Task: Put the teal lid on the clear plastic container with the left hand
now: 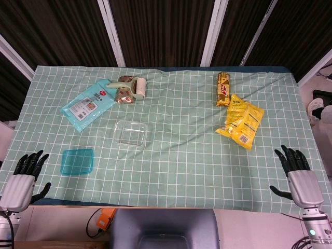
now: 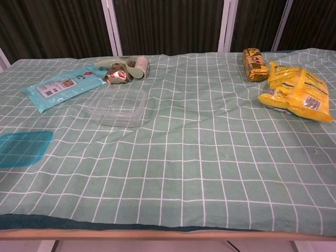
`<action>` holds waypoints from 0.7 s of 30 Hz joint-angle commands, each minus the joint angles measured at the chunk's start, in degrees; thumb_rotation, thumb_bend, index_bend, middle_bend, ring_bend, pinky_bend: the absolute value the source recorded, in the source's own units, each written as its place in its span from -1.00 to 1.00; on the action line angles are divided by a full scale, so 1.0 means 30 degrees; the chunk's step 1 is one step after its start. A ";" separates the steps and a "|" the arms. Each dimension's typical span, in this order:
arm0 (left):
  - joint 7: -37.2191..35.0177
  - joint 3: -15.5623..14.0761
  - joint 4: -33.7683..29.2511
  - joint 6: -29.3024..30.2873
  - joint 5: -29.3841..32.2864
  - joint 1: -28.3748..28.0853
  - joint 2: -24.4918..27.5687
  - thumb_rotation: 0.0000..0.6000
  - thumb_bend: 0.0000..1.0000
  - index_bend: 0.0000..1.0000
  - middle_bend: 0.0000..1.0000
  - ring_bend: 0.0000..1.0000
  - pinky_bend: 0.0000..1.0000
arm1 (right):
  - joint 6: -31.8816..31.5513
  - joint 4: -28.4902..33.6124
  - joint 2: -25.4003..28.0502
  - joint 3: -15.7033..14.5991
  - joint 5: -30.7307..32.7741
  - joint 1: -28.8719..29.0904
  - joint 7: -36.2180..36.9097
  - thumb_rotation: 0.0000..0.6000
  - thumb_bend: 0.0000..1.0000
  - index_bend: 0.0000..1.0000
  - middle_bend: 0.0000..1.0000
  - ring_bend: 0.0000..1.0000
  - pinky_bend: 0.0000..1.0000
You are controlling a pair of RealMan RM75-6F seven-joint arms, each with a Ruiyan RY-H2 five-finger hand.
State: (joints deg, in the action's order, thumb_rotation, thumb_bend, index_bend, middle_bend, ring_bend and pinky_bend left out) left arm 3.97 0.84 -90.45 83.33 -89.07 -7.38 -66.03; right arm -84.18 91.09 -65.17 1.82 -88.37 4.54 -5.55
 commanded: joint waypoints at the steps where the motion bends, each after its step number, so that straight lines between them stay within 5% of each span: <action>1: -0.0113 -0.0067 -0.0011 -0.0231 -0.0097 -0.0151 0.0005 1.00 -0.32 -1.00 -1.00 -1.00 -0.91 | -0.0033 0.0005 0.0029 -0.0011 -0.0028 -0.0017 0.0035 1.00 -0.65 -1.00 -1.00 -1.00 -1.00; 6: -0.0979 -0.0149 0.0070 -0.0997 -0.0583 -0.0787 -0.0097 1.00 -0.35 -1.00 -1.00 -1.00 -0.91 | -0.0138 0.0003 0.0223 -0.0073 -0.0029 -0.0140 0.0401 1.00 -0.65 -1.00 -1.00 -1.00 -1.00; 11: -0.5277 -0.0581 0.1383 -0.2261 -0.3181 -0.2766 -0.0432 1.00 -0.42 -1.00 -1.00 -1.00 -0.92 | -0.0179 -0.0075 0.0338 -0.0153 -0.0069 -0.0229 0.0721 1.00 -0.65 -1.00 -1.00 -1.00 -1.00; 21: -1.4966 -0.0762 0.8676 -0.3712 -0.5631 -0.7264 -0.4295 1.00 -0.48 -1.00 -1.00 -1.00 -1.00 | 0.0515 0.0130 0.0382 -0.0276 0.0013 0.0014 0.0793 1.00 -0.64 -1.00 -1.00 -1.00 -1.00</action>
State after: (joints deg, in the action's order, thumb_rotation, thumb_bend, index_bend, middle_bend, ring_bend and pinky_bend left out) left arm -32.26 -0.79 -74.34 74.71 -102.67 -23.26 -72.91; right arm -82.91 91.32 -64.05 0.99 -88.54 4.43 -3.15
